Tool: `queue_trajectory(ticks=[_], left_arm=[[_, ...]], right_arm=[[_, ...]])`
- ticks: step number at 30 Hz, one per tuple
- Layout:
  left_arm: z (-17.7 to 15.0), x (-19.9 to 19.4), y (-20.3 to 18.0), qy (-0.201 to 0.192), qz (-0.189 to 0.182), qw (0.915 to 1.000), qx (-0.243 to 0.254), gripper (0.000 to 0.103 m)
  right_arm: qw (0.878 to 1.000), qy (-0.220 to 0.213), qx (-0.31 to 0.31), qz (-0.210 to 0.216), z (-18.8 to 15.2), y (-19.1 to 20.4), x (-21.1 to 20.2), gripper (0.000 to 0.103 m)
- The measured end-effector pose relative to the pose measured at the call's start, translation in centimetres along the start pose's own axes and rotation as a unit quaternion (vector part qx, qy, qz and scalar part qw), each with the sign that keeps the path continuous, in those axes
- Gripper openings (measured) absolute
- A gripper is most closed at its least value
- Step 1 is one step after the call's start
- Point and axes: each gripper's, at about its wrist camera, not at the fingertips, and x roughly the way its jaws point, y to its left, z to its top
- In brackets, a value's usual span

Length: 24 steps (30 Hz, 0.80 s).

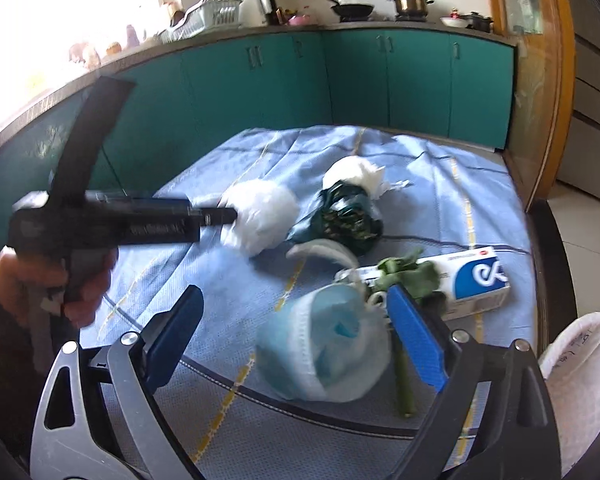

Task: Collect trash
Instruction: 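Grasp the face mask with the right gripper while the left gripper grasps the white plastic bag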

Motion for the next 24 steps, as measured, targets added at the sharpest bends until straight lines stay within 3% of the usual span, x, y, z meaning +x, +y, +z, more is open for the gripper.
queue_trajectory(ticks=[6, 10, 16, 18, 20, 22, 24], left_arm=[[1.5, 2.2, -0.4, 0.004, -0.041, 0.9989, -0.021, 0.092], [1.5, 3.2, -1.9, -0.017, -0.036, 0.9992, -0.009, 0.094], [0.9, 3.6, -3.5, -0.016, -0.037, 0.9991, 0.014, 0.094], [0.8, 3.4, -3.7, -0.023, -0.039, 0.9987, 0.021, 0.094], [0.7, 3.0, -4.0, -0.034, -0.037, 0.9981, 0.036, 0.084], [0.6, 3.0, -4.2, -0.035, -0.034, 0.9977, 0.047, 0.059], [0.5, 3.0, -4.2, -0.031, -0.040, 0.9974, 0.052, 0.047]], right_arm=[[0.999, 0.020, -0.018, -0.017, -0.7, 0.9, 0.8, 0.091], [0.999, 0.026, -0.021, -0.038, -1.2, 0.7, 1.0, 0.088], [0.997, 0.041, -0.031, -0.065, -1.8, 0.8, 1.2, 0.064], [0.997, 0.041, -0.032, -0.065, -2.0, 0.7, 1.2, 0.052], [0.997, 0.039, -0.033, -0.062, -2.0, 0.7, 1.0, 0.048], [0.997, 0.036, -0.029, -0.059, -1.9, 0.7, 0.8, 0.047], [0.998, 0.033, -0.023, -0.054, -2.0, 0.6, 0.6, 0.046]])
